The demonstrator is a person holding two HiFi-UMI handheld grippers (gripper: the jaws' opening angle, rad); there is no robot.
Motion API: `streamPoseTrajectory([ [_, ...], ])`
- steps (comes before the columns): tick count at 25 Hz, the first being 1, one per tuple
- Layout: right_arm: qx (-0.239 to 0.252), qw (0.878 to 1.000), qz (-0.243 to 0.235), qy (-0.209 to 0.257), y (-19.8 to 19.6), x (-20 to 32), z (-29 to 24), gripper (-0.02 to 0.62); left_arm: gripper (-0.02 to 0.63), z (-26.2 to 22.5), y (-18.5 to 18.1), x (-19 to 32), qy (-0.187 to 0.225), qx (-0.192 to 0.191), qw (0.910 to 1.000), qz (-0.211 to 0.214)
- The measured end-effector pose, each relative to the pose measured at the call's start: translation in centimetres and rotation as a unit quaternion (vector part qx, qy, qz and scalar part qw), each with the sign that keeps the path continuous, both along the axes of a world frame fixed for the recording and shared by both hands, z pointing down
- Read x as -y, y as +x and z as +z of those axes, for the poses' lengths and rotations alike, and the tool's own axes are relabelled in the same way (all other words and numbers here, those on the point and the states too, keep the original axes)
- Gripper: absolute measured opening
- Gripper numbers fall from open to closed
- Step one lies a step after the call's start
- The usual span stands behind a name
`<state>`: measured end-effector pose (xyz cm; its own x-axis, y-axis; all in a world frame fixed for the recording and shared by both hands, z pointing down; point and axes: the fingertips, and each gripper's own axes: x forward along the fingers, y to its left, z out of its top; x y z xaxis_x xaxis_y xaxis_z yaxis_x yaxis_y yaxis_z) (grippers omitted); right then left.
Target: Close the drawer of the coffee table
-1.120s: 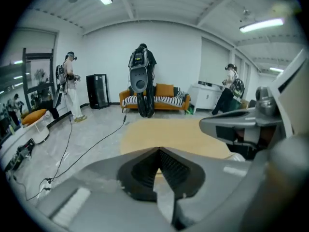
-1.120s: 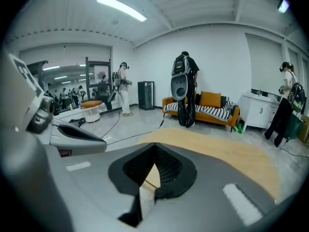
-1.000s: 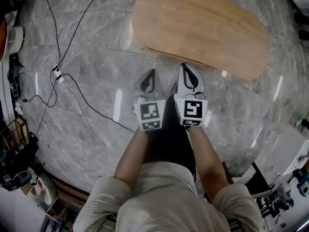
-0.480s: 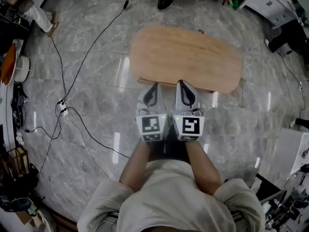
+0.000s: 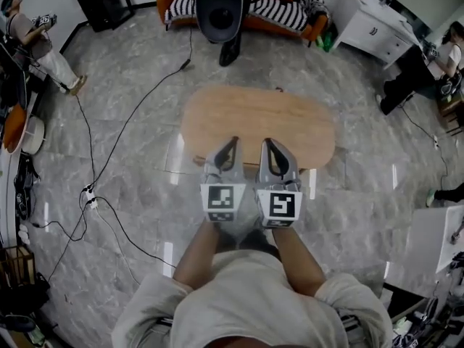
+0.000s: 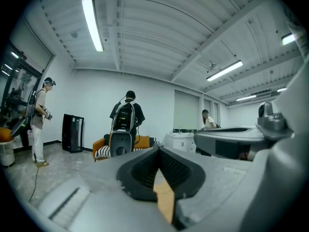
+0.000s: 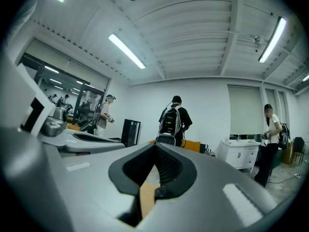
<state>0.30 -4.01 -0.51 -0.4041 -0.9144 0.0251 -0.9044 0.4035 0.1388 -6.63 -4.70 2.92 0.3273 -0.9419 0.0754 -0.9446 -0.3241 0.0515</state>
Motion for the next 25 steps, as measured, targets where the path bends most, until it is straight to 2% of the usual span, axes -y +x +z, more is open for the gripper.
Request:
streamPoseTrajectory([
  [4, -0.013, 1.000, -0.001, 0.013, 3.5, 0.2, -1.8, 0.006, 0.021, -1.7, 3.7, 0.5, 0.016, 0.012, 0.9998, -0.002],
  [7, -0.001, 1.000, -0.001, 0.028, 4.9, 0.7, -3.1, 0.006, 0.021, -2.7, 4.7, 1.1, 0.024, 0.027, 0.9993, -0.011],
  [12, 0.007, 0.999, 0.003, 0.042, 6.6, 1.1, -4.5, 0.006, 0.021, -4.7, 6.1, 1.7, 0.039, 0.005, 0.9992, 0.006],
  [21, 0.005, 0.998, 0.024, 0.060, 9.8, 1.6, -6.7, 0.006, 0.021, -6.7, 10.5, 2.2, 0.051, 0.010, 0.9975, 0.048],
  [25, -0.002, 0.998, 0.024, 0.058, 9.8, 1.4, -6.8, 0.006, 0.021, -7.1, 11.2, 2.1, 0.050, -0.004, 0.9970, 0.058],
])
